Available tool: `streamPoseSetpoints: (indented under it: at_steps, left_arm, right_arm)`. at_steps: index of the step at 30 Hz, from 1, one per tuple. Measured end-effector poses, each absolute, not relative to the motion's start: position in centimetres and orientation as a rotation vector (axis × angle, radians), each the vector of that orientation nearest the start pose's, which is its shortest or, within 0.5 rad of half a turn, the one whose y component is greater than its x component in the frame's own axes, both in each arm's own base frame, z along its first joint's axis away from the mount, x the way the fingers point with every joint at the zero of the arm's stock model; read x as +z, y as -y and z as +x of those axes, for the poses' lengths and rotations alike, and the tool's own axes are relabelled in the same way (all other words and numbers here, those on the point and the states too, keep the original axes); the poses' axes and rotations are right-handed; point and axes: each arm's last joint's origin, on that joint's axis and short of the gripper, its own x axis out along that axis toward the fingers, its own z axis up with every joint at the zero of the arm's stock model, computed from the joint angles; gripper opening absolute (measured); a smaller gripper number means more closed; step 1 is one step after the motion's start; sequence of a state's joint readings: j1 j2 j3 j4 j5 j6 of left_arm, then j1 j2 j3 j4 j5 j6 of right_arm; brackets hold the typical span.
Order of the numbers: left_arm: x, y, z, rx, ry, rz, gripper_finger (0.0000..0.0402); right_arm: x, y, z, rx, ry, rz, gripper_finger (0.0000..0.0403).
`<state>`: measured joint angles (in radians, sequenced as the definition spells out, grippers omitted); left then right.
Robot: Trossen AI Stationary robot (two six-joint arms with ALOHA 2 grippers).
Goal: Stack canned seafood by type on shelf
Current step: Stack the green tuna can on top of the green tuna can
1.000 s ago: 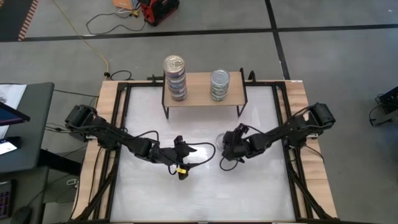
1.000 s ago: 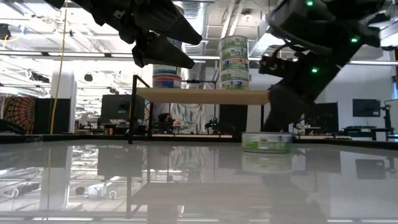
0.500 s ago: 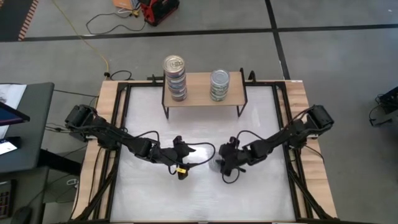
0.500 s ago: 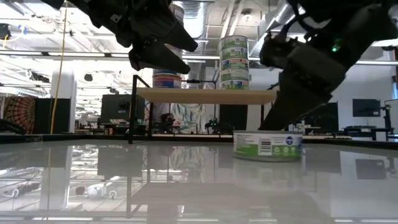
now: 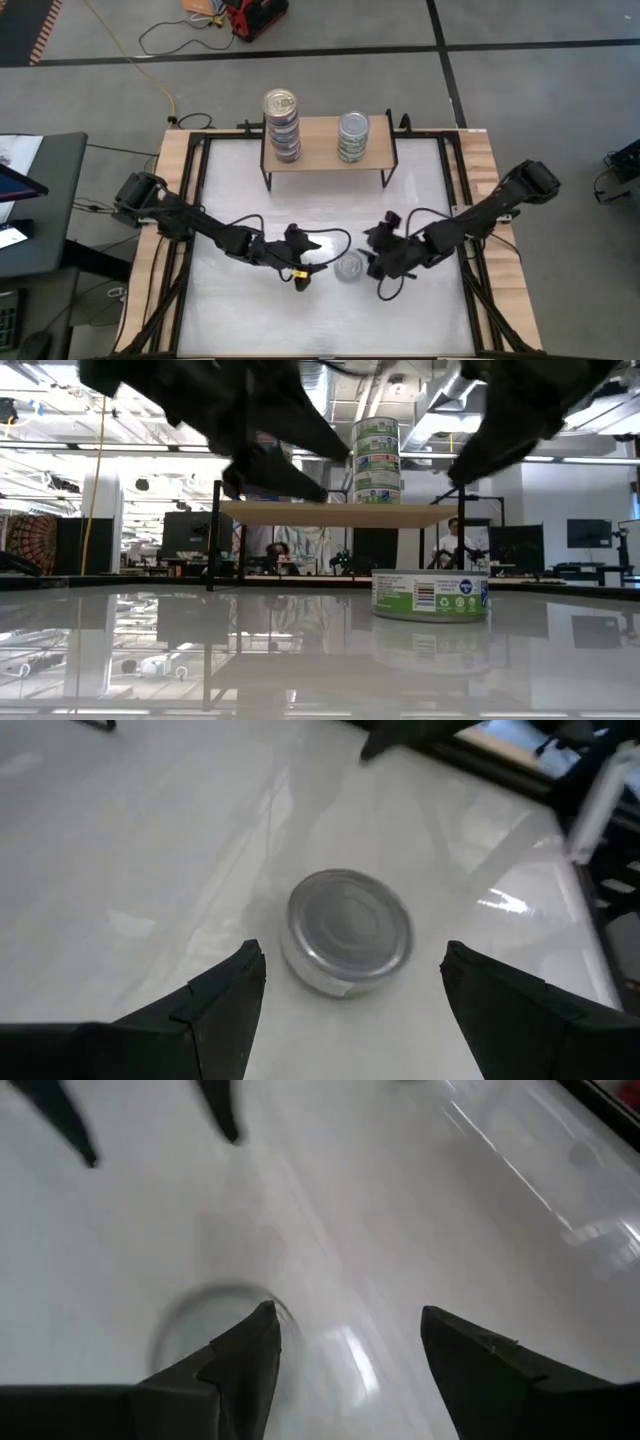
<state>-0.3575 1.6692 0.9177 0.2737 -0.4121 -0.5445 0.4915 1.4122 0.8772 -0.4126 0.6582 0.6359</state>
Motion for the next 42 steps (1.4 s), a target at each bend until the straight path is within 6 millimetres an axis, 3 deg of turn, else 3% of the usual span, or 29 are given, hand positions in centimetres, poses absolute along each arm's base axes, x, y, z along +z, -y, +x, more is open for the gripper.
streamPoseSetpoints:
  at_steps: [8,16,25,32,42]
  left_arm:
    - [17.1,10.2,37.7,0.224,-0.474,-0.418,0.0290]
    - [15.3,7.8,41.0,0.272,-0.615,-0.468,0.0290]
    - [14.8,8.2,43.9,0.271,-0.773,-0.441,0.0276]
    - [15.7,8.3,43.8,0.236,-0.853,-0.409,0.0202]
    - [15.3,8.2,43.3,0.126,-0.973,-0.392,0.0012]
  right_arm:
    - [21.2,-12.3,21.3,-0.447,-0.725,0.135,0.0270]
    - [21.2,-14.3,20.1,-0.407,-0.666,0.100,0.0270]
    - [21.3,-15.2,19.3,-0.385,-0.635,0.066,0.0270]
    - [21.5,-15.5,19.3,-0.373,-0.612,0.076,0.0270]
    - [21.6,-16.0,19.5,-0.300,-0.636,0.091,0.0270]
